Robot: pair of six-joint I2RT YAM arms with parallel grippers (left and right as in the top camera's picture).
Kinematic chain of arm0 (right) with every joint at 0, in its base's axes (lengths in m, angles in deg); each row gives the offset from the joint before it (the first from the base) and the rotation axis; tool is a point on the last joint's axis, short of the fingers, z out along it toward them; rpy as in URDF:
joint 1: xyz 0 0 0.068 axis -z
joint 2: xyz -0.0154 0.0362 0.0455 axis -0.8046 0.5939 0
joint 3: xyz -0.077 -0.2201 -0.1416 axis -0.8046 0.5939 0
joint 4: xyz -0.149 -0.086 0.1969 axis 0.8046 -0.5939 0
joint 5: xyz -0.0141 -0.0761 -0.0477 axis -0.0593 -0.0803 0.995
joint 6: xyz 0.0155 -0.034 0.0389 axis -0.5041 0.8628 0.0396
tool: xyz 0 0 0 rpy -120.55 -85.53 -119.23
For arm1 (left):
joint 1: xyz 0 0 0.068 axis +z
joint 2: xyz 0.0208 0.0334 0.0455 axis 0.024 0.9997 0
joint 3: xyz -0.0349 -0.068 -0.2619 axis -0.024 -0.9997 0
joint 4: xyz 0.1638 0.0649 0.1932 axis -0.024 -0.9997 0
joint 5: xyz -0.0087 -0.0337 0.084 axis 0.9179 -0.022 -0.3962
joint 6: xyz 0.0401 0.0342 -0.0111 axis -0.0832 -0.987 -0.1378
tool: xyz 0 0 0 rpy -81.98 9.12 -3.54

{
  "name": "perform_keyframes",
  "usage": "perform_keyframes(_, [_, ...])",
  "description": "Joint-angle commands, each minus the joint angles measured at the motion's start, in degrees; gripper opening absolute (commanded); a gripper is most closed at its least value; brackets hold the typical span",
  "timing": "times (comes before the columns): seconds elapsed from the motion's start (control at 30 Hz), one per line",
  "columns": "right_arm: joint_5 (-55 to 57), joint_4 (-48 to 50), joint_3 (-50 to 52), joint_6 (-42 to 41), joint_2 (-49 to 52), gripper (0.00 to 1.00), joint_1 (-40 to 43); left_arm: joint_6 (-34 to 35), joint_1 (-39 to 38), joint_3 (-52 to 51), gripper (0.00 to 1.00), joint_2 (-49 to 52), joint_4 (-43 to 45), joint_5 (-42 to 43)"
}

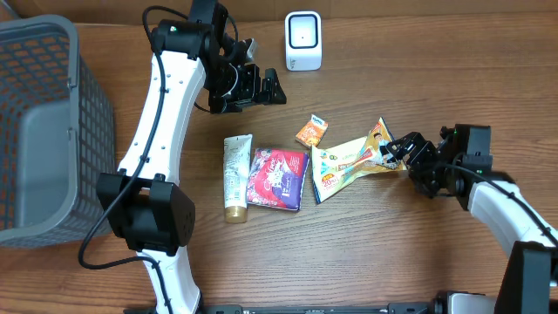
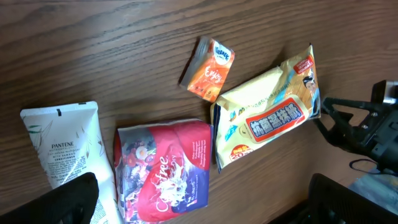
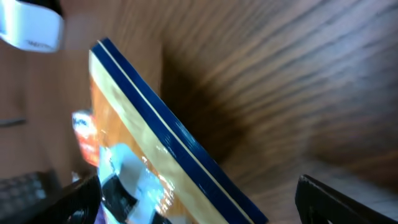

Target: Scan the item barcode

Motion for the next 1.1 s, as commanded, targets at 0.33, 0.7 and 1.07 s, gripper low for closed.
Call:
perform_keyframes(0.33, [-7.5,14.2,7.1,-8.2,0.2,0.27,-1.7,0.4,0.4,1.0,1.00,-0.9,-1.1,-0.3])
perform_keyframes(0.7, [-6.8,18.8,7.0,-3.5,0.2,0.04,-5.2,0.3,0.4,1.0,1.00,-0.9,-2.3,-0.5])
perform_keyframes(1.07, [-2.8,14.9,3.0,10.3,-5.4,0.04,-5.1,-0.1,0.4,1.0,1.00,-1.0,-2.4,-2.8])
